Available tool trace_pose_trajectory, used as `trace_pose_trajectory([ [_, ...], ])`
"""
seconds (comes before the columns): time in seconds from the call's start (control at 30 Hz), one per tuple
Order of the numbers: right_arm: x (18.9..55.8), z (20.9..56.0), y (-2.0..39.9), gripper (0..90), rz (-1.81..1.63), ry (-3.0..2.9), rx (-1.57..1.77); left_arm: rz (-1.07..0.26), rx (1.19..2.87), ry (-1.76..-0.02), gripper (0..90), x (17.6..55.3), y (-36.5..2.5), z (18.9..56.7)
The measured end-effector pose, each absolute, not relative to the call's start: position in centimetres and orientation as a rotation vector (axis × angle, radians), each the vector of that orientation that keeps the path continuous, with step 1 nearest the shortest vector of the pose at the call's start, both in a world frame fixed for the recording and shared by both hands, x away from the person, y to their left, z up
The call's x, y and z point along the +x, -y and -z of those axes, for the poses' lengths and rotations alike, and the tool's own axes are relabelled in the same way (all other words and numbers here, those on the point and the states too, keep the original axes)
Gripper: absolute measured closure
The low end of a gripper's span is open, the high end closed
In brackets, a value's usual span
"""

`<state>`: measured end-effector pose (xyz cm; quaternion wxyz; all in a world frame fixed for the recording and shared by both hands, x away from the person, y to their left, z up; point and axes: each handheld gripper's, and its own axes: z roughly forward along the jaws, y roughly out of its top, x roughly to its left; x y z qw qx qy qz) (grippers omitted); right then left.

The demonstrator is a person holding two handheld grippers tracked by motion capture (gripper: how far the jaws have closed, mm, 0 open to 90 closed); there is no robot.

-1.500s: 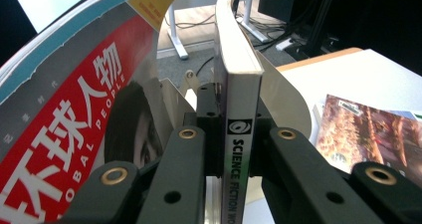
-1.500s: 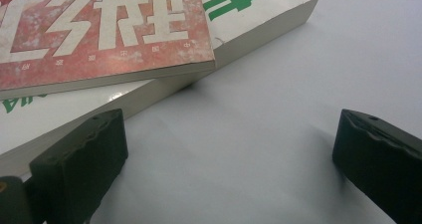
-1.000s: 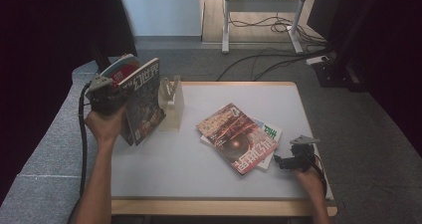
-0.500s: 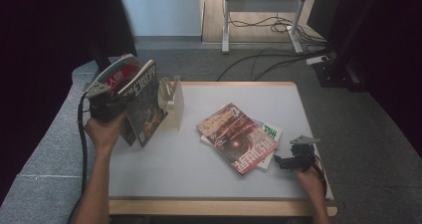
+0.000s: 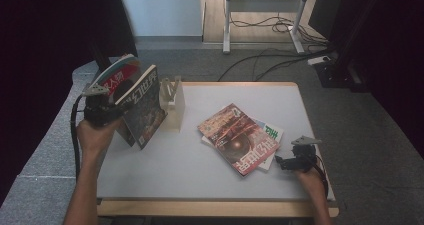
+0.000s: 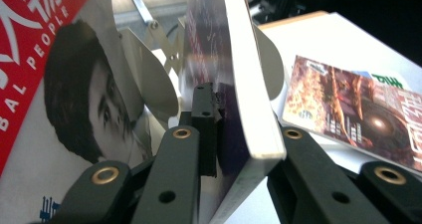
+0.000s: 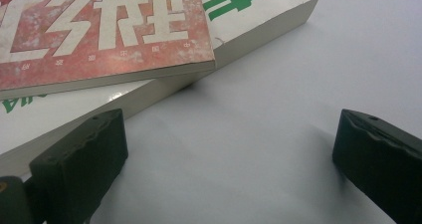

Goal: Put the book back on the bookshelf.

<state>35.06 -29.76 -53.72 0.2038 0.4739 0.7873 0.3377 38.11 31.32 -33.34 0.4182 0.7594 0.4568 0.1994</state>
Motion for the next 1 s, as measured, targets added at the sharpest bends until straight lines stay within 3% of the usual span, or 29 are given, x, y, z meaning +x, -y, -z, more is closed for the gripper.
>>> trace_pose_trajectory([
  [0.17, 35.1, 53.7, 29.8, 0.4, -0.943, -2.196, 1.322, -0.548, 1.933, -1.166, 82.0, 38.3, -30.8, 33.0],
  [0.47, 35.1, 53.7, 29.8, 0.4, -0.944, -2.196, 1.323, -0.576, 1.782, -1.215, 82.8, 39.3, -31.3, 33.6],
  [1.0, 35.1, 53.7, 29.8, 0.4, -0.942, -2.197, 1.324, -0.678, 1.693, -1.242, 82.6, 40.9, -30.2, 33.7],
])
